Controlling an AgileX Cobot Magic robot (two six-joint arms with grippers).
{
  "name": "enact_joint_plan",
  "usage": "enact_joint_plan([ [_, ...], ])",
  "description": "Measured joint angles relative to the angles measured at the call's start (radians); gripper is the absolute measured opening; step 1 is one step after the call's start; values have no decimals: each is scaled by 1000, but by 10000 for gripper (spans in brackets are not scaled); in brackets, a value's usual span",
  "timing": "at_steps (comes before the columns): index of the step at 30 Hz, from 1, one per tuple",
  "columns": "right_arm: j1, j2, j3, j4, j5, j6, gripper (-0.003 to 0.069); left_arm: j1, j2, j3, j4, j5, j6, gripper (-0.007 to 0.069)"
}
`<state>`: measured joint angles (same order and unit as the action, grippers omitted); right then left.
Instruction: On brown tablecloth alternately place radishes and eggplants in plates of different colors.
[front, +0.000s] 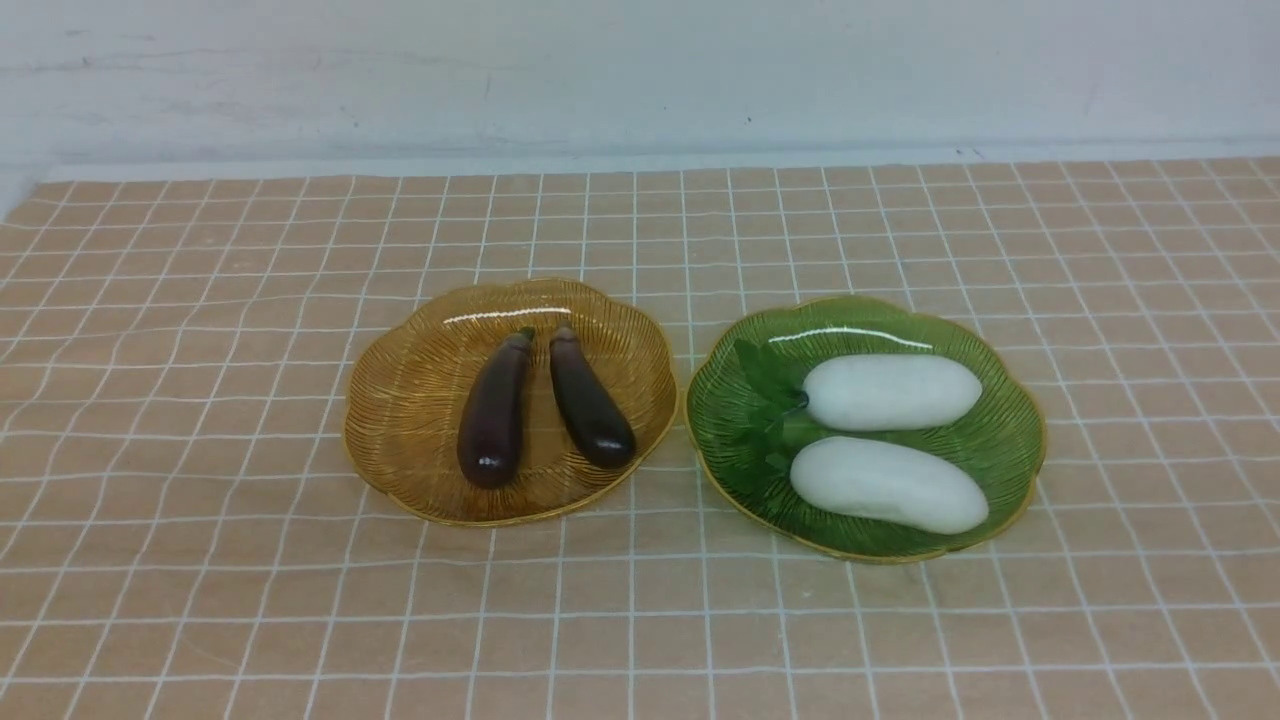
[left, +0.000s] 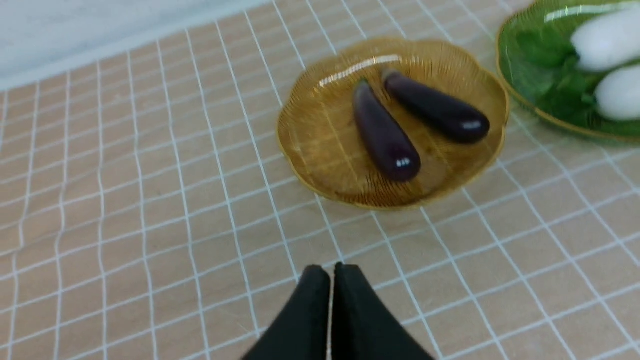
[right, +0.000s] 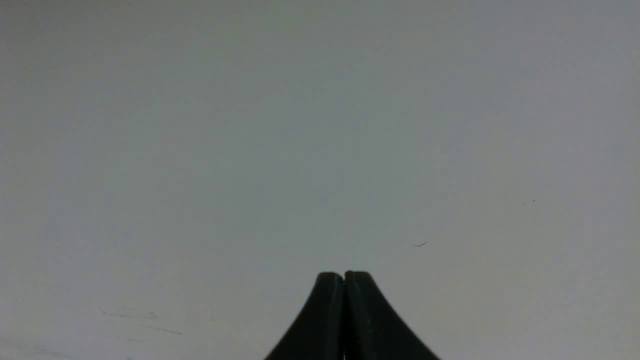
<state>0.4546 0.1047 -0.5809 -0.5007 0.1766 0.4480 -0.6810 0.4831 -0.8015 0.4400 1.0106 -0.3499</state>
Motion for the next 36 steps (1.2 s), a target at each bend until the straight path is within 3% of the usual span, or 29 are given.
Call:
enact_joint_plan([
  [15, 0, 0, 0, 0, 2, 1, -15, 0, -50, 3, -14, 4, -25, -3],
  [21, 0, 0, 0, 0, 3, 1, -15, 40, -83, 63, -79, -128, -3, -3],
  [28, 0, 0, 2, 0, 4, 1, -15, 338, -301, 456, -322, -529, 239, -3],
  [36, 0, 0, 3, 0, 3, 2, -15, 553, -492, 777, -454, -654, 380, -3],
])
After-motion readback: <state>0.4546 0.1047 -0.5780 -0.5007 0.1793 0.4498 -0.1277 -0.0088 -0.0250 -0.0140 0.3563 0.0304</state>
